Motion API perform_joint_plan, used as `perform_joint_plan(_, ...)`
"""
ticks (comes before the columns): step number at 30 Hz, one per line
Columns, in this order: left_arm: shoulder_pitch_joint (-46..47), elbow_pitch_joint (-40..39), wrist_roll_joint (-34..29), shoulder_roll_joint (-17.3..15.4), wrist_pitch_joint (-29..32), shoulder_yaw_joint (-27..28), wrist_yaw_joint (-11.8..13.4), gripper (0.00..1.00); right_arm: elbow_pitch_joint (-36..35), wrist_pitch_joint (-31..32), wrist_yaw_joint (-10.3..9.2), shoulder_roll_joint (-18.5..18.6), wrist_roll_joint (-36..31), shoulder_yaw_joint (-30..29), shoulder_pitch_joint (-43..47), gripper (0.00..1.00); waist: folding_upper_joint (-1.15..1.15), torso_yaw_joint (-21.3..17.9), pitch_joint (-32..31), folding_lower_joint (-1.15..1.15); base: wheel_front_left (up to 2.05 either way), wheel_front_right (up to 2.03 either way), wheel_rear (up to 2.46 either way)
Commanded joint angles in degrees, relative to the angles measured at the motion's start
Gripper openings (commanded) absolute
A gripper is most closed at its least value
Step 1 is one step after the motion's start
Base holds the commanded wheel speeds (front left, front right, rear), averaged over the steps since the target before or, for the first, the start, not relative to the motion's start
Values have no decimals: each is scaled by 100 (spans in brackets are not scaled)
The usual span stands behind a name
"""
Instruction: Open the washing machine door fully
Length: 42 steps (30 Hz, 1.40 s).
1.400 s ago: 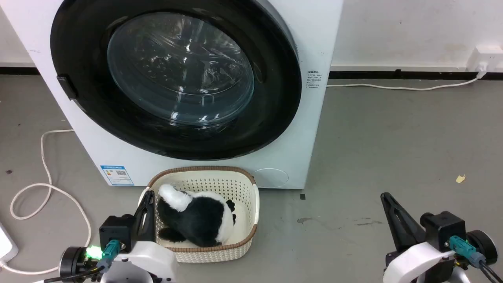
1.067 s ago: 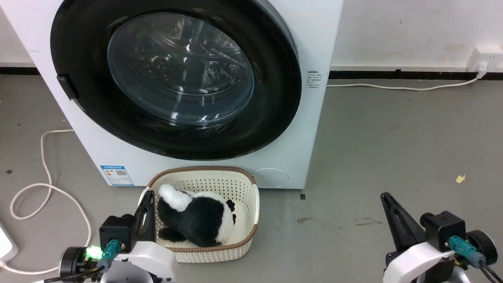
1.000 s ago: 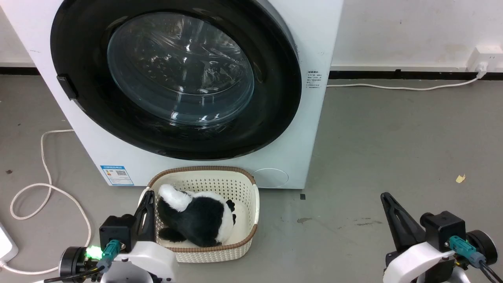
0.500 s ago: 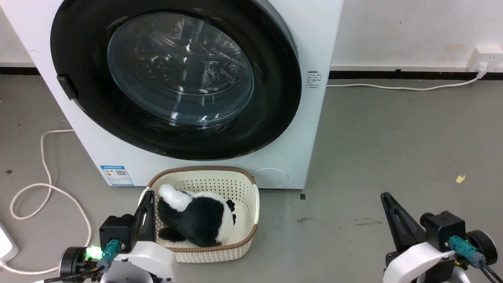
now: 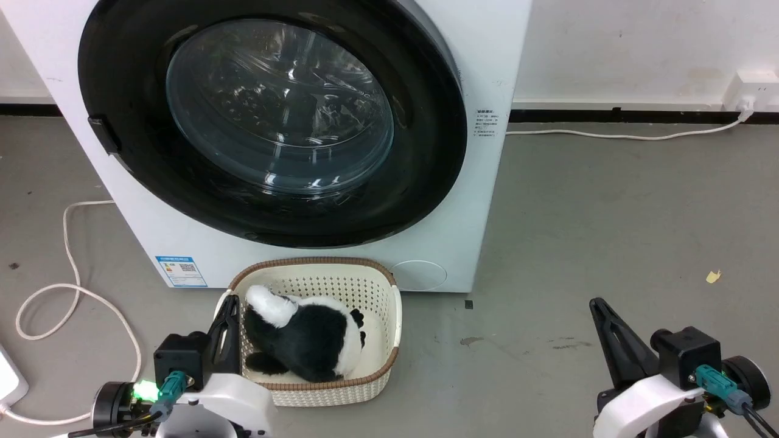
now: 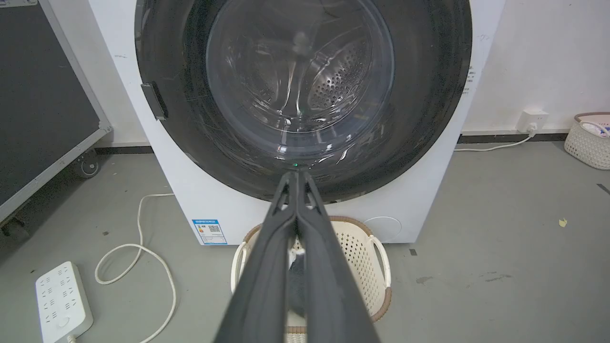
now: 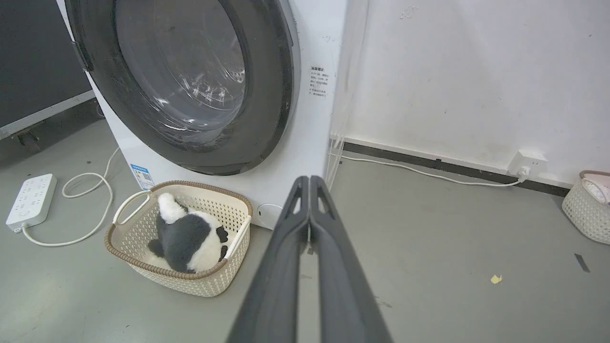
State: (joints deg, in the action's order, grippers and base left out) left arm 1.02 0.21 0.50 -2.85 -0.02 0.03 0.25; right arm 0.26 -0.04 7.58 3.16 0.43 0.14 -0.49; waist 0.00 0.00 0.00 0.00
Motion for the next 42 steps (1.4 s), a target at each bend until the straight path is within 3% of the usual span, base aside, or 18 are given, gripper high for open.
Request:
perform_joint_plan(1,-102,-21,-50,-3,2,-3,-25,0,-26,4,-9,-28,-43,-14,49,0,0,0,0,0,0,0,0)
perform_joint_plan(2,-102,-21,-50,-3,2,-3,-25,0,-26,4,-9,-28,-43,-14,49,0,0,0,0,0,0,0,0)
perform_joint_plan(3,0,0,0,0,-1,-3,0,100,0,-1,0,0,1,1,0,100,0,0,0,0,0,0,0)
perform_joint_plan(30,56,-36,10,-5,-282,-238,141,100,-39,-282,-2,11,139,-125,-58,100,0,73,236,0,0,0,0)
perform_joint_plan(42,218,-127,47,-2,-426,-418,278,100,-175,-324,-2,326,420,-174,-436,100,0,241,643,0,0,0,0)
